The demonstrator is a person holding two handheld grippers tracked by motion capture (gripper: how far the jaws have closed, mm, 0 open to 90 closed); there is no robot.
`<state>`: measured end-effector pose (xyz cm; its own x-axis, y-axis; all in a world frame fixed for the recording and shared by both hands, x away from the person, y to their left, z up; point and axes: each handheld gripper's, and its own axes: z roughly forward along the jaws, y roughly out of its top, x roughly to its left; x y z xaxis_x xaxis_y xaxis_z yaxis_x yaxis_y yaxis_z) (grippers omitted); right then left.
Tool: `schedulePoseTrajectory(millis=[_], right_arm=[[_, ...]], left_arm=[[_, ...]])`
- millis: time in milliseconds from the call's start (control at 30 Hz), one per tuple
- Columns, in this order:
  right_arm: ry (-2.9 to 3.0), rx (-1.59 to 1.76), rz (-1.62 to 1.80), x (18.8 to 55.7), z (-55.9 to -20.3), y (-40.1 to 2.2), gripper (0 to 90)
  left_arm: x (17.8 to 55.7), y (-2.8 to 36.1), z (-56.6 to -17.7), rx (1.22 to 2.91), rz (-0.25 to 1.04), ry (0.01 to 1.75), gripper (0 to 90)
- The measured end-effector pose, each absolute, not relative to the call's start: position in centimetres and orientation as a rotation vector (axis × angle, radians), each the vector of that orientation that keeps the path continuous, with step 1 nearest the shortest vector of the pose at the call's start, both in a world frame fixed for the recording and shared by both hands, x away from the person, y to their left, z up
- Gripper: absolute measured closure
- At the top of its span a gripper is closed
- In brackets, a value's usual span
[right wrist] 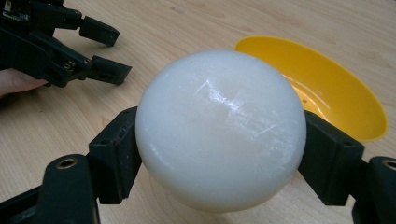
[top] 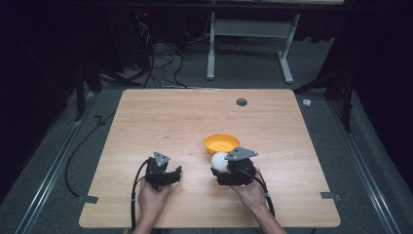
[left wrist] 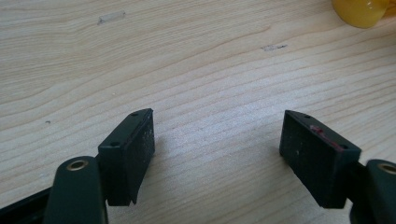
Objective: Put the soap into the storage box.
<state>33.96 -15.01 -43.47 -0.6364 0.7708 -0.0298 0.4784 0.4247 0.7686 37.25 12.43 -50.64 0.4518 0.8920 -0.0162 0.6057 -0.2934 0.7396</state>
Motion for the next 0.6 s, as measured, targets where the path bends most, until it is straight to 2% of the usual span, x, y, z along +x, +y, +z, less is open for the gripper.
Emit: schedulePoseTrajectory(millis=[600], right_arm=[[2.29, 1.06, 1.058, 36.4, -41.1, -15.2, 24.3]], left_arm=[[37.1, 12.5, -50.6, 2.024, 0.525, 1.236, 25.5]])
